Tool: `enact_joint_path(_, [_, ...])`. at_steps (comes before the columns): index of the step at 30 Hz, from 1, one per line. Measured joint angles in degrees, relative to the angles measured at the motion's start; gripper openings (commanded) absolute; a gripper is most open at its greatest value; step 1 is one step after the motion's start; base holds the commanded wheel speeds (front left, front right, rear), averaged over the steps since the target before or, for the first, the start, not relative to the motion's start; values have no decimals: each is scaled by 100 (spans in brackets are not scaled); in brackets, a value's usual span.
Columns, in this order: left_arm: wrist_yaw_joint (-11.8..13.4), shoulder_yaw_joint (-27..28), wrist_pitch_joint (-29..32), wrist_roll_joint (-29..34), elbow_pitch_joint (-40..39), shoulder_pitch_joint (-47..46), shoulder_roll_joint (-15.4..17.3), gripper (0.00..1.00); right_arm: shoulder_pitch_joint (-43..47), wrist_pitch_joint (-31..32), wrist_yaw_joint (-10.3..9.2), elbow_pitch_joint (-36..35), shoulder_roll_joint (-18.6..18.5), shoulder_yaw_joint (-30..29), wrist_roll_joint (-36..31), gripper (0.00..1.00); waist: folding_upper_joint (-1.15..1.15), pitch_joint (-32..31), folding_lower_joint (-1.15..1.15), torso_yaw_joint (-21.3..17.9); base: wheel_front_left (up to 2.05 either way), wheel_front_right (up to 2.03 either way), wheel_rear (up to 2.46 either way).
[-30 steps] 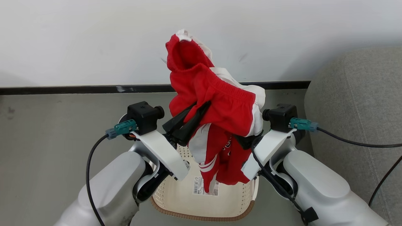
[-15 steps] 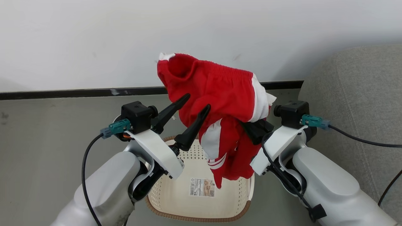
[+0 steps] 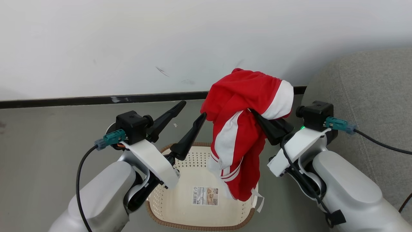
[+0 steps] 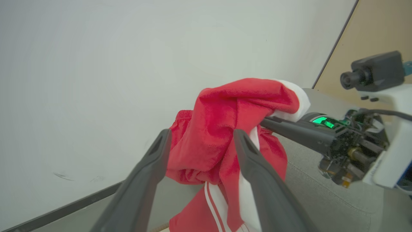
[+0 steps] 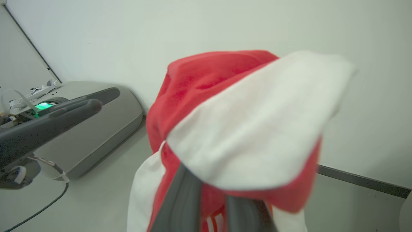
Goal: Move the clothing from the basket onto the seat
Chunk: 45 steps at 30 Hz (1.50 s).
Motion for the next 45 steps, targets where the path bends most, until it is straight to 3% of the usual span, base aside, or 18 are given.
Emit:
enact_joint_path(22, [-1, -287, -171, 196, -354, 212, 246, 100, 435, 0, 0, -1040, -448, -1608, -510, 0, 0, -132, 0, -463, 0, 0, 0])
enact_joint_path(45, [-1, -515, -219, 230, -558, 448, 377, 100, 1317, 0, 0, -1914, -534, -2455, -848, 0, 0, -281, 0, -1237, 0, 0, 0])
